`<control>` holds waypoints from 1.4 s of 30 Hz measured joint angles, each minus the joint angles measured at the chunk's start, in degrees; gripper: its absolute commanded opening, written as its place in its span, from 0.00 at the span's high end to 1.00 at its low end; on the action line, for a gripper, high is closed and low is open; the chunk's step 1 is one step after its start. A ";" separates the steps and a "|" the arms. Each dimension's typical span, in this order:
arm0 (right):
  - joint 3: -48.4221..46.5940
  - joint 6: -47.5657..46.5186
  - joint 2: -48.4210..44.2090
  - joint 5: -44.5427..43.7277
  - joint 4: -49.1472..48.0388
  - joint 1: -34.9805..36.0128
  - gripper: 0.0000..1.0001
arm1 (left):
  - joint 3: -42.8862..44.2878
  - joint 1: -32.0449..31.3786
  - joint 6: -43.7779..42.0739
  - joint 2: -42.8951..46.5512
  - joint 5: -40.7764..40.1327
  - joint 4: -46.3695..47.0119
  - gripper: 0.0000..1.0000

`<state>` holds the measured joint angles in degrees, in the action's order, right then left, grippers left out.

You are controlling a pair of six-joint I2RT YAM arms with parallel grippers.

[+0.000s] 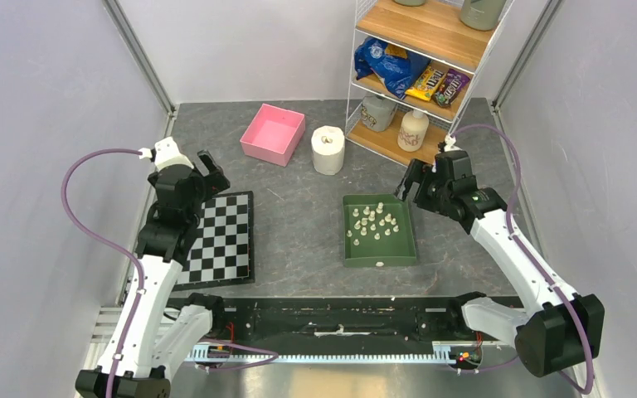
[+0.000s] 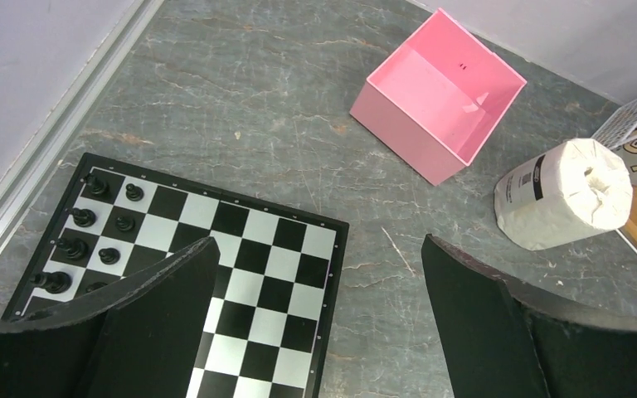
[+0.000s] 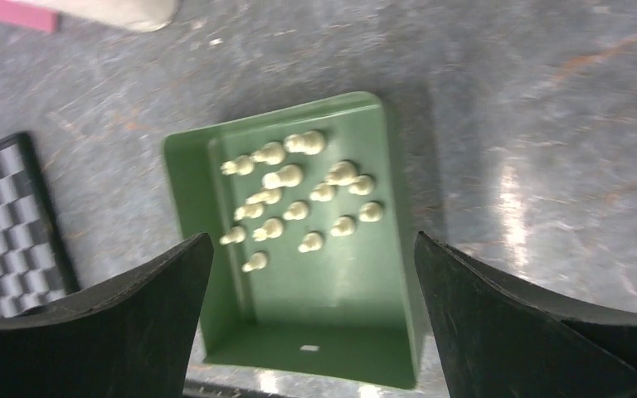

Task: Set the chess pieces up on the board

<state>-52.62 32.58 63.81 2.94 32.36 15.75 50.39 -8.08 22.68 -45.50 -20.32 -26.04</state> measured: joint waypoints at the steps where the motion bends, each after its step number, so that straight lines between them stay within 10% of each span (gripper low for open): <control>1: 0.00 0.04 0.00 -1.90 0.52 0.02 0.01 | 0.00 0.00 0.02 0.02 0.28 0.02 0.00; 11: -1.64 1.75 1.42 -15.19 8.04 -9.27 0.01 | 3.08 0.00 0.66 -1.01 1.62 -1.73 0.00; 42: 7.04 0.09 11.28 18.58 0.44 -15.17 0.01 | 0.09 0.00 0.22 -1.03 11.45 -1.73 0.00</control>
<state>-45.58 32.67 75.09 21.52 32.80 0.58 50.48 -8.08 22.90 -46.52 -8.86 -27.77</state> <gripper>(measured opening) 0.993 0.994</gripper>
